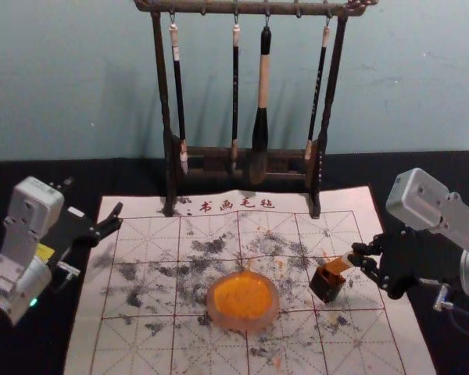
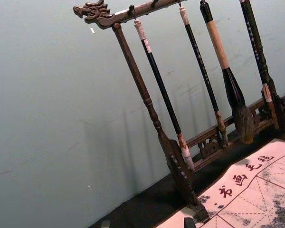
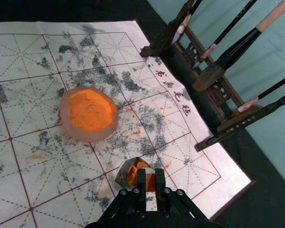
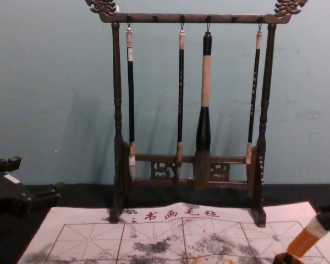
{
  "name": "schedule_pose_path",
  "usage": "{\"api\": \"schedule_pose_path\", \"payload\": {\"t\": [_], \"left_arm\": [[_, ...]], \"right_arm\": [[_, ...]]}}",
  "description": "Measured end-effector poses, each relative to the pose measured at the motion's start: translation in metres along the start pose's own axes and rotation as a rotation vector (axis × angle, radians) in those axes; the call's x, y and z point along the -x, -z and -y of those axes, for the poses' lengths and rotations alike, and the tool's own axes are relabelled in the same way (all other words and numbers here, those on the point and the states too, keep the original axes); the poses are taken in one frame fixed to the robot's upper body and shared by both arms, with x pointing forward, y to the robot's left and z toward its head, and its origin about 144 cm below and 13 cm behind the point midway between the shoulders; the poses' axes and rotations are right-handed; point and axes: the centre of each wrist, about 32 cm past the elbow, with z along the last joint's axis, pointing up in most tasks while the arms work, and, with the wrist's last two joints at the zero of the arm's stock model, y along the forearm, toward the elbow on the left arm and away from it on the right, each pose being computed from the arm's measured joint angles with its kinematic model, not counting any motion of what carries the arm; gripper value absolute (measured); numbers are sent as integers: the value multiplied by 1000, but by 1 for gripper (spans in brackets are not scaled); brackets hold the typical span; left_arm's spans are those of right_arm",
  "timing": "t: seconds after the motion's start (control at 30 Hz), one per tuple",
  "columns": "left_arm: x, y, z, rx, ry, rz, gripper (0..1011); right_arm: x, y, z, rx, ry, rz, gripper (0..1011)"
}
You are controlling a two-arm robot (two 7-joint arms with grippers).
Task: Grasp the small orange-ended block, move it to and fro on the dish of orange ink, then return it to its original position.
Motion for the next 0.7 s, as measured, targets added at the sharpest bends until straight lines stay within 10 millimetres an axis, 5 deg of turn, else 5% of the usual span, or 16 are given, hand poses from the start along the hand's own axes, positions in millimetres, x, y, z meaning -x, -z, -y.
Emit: {"api": "schedule_pose_path", "payload": {"t": [0.7], "left_arm": [[0,0,0,0,0,0,1001]], "right_arm": [[-1,5,-8,28,-4,-52,84]]}}
